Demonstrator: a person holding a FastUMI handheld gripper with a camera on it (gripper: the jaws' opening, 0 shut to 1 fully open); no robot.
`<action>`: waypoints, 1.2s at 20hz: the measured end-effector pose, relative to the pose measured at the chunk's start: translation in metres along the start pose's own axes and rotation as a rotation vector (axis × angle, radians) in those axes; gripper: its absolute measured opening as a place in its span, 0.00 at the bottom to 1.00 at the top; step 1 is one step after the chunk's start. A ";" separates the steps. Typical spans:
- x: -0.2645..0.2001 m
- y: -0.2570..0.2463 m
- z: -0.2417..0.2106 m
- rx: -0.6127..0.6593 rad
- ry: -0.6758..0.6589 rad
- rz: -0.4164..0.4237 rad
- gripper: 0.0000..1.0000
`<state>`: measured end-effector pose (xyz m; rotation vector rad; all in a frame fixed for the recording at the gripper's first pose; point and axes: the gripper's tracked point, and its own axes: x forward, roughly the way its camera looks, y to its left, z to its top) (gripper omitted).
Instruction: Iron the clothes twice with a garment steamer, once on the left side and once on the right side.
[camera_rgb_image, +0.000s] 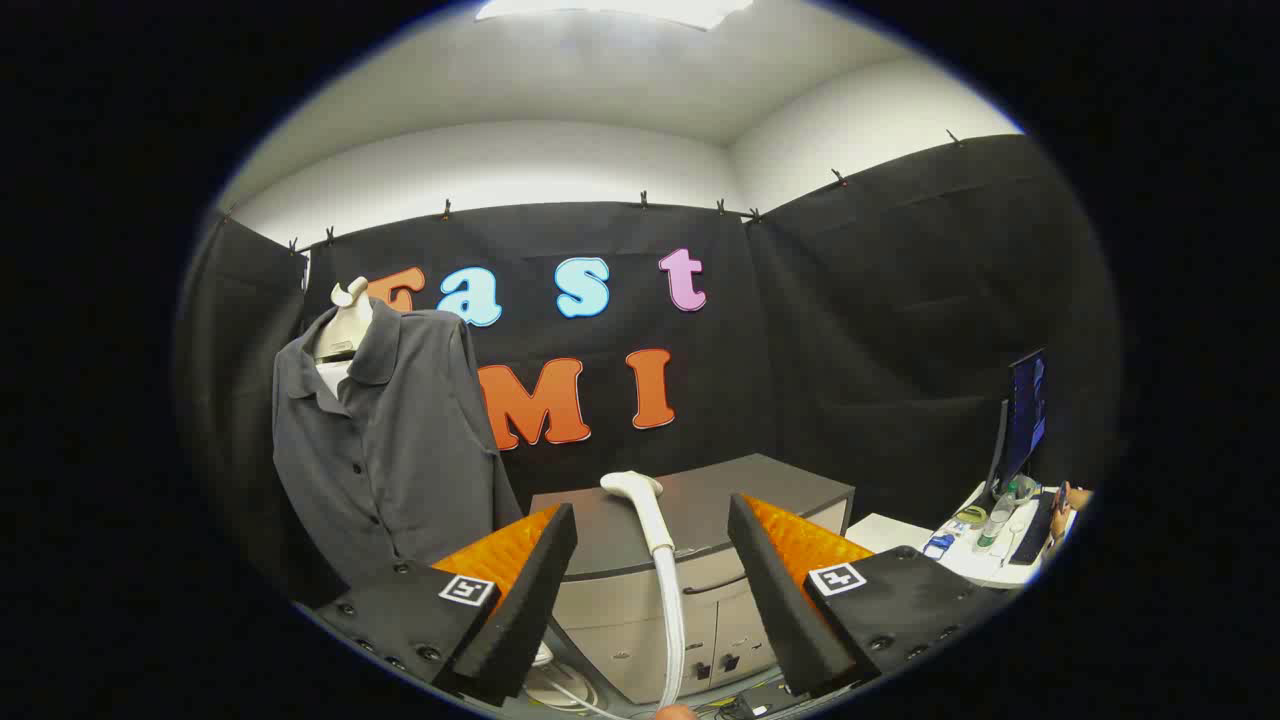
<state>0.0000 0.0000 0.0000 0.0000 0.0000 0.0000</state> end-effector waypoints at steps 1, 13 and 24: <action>0.000 0.000 -0.001 0.000 0.005 -0.002 0.98; 0.012 0.006 0.000 -0.006 0.016 -0.010 0.98; 0.068 -0.003 -0.005 -0.031 0.086 0.016 0.98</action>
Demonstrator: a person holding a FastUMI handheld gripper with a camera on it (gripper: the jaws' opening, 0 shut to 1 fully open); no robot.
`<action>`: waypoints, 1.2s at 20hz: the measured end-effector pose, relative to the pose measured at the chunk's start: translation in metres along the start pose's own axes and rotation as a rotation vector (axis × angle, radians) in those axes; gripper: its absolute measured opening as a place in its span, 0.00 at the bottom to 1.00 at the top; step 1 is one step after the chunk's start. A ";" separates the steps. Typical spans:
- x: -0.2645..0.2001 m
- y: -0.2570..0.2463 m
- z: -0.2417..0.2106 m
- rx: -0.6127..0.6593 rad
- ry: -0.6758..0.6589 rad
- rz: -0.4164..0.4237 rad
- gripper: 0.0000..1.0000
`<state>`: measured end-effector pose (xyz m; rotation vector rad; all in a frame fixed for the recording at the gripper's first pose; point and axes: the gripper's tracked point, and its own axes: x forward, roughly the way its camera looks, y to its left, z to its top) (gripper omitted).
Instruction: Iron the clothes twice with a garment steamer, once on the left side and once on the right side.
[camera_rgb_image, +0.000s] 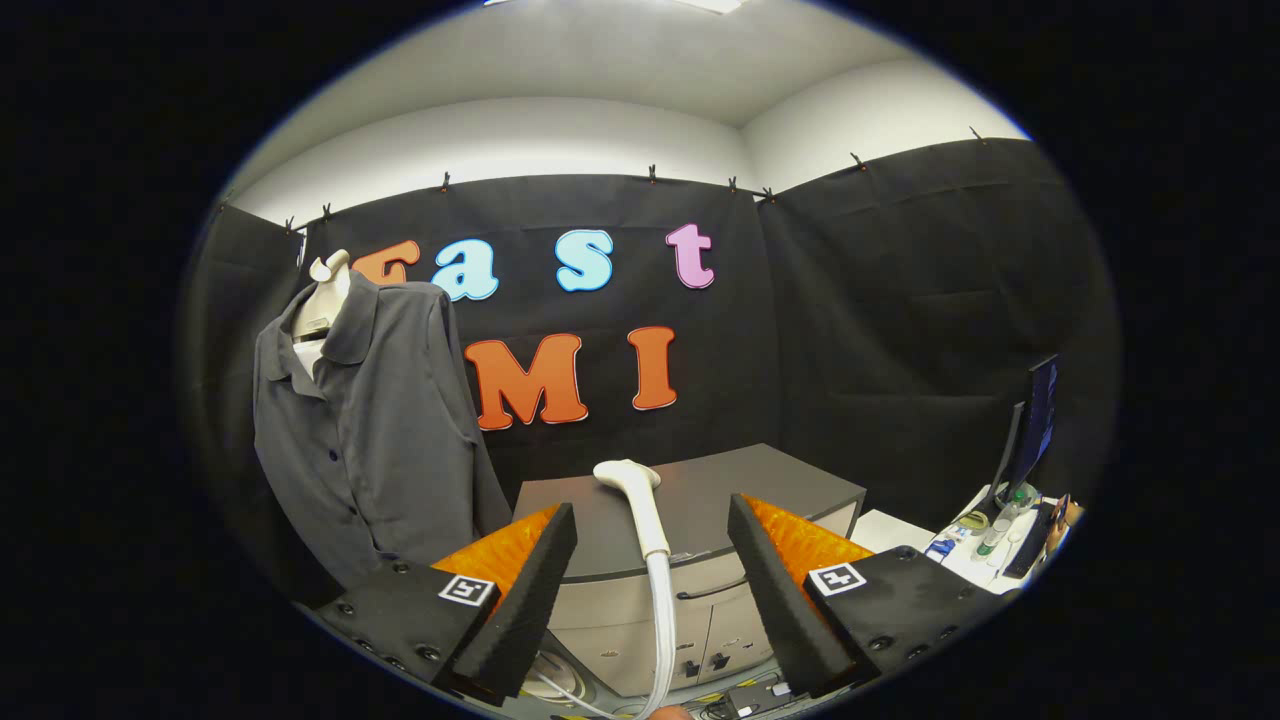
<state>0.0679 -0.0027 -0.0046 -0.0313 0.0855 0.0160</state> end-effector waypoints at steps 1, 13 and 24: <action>0.010 0.000 0.000 0.002 0.009 0.007 0.98; 0.151 -0.017 -0.007 -0.049 0.150 0.113 0.98; 0.282 -0.006 -0.093 -0.034 0.423 0.184 0.99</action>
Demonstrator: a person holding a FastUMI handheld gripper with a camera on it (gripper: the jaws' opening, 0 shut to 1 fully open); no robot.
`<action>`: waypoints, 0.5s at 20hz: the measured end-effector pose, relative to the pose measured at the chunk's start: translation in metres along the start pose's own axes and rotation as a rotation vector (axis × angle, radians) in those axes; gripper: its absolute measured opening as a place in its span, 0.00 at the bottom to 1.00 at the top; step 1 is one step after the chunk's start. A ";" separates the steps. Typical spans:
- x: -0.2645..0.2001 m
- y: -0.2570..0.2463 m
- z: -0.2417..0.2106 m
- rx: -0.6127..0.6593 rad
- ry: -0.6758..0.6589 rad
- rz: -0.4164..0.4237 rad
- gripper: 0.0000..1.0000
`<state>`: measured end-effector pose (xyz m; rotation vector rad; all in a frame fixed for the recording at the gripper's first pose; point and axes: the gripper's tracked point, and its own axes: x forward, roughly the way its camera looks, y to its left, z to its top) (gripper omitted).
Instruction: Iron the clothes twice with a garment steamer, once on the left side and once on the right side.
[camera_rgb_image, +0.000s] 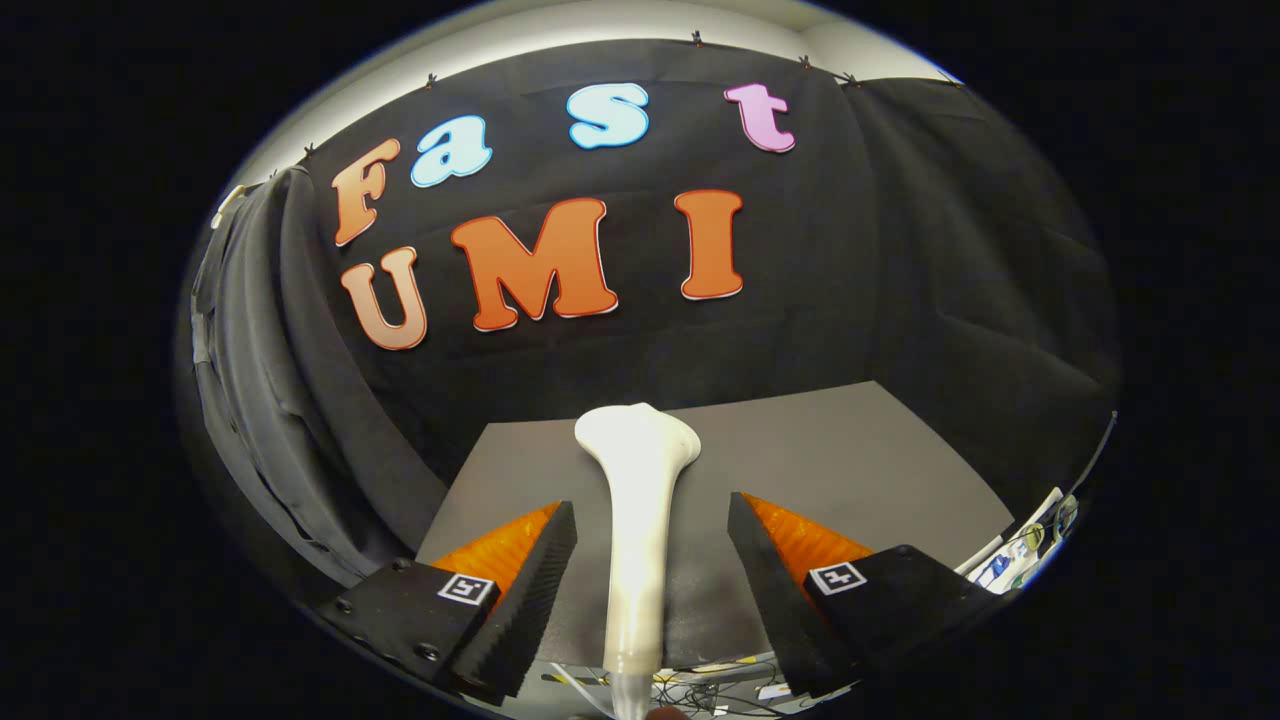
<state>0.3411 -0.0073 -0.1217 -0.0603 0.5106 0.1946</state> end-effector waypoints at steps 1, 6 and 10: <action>0.013 -0.001 -0.003 0.007 0.026 0.003 0.99; 0.062 0.005 -0.023 0.030 0.143 0.028 0.95; 0.076 0.012 -0.034 0.028 0.188 0.055 0.81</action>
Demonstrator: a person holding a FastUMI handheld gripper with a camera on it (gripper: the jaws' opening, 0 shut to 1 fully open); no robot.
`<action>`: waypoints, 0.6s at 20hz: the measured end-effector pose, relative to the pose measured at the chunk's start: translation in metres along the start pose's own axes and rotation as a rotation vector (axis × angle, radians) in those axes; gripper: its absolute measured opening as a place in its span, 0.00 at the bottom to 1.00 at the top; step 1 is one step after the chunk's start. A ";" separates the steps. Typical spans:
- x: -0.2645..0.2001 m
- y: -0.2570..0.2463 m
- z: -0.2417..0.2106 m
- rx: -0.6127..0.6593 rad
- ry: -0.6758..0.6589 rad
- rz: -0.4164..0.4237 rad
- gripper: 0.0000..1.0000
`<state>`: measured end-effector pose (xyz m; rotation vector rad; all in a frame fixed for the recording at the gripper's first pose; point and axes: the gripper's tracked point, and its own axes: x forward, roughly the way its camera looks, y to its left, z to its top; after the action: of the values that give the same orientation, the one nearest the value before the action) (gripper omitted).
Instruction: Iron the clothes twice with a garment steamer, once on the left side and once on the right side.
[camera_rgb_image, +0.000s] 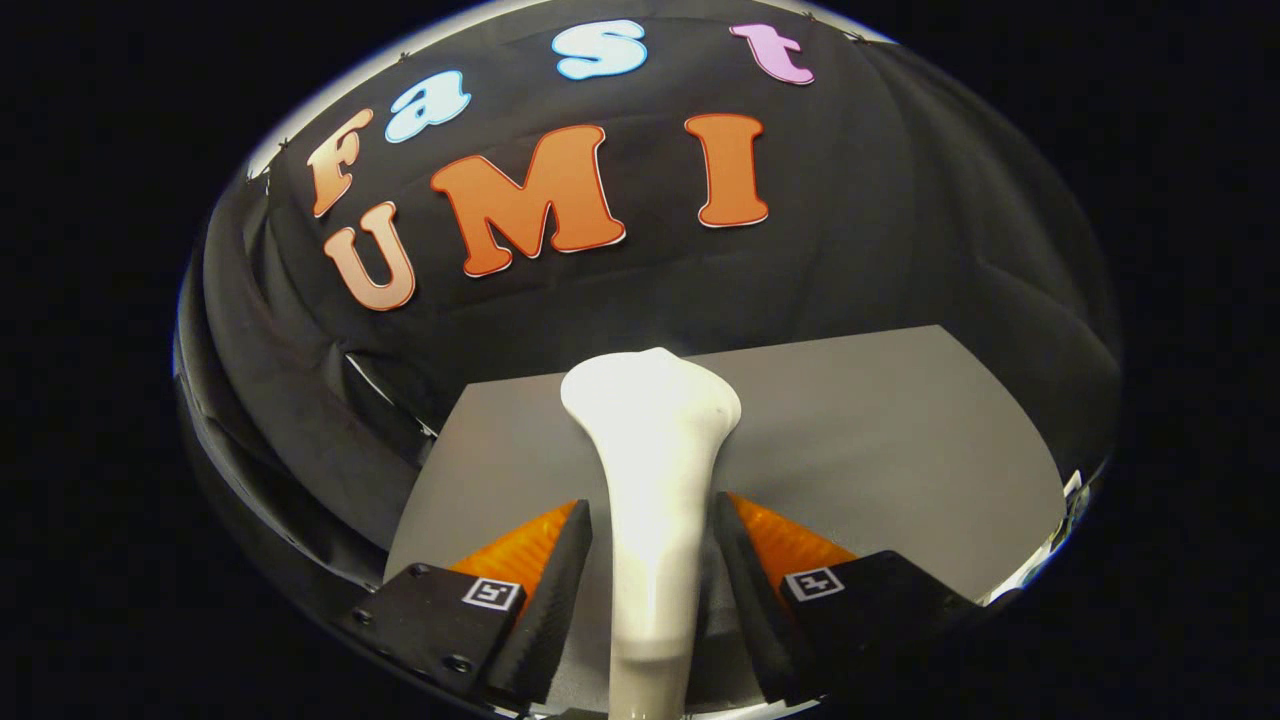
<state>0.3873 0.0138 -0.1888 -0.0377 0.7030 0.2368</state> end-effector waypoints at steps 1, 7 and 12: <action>0.001 -0.001 -0.002 -0.009 0.014 -0.004 0.78; 0.007 -0.006 -0.005 -0.016 0.038 -0.009 0.58; -0.001 0.000 0.000 -0.023 0.013 -0.010 0.50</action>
<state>0.3861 0.0135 -0.1884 -0.0642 0.7134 0.2355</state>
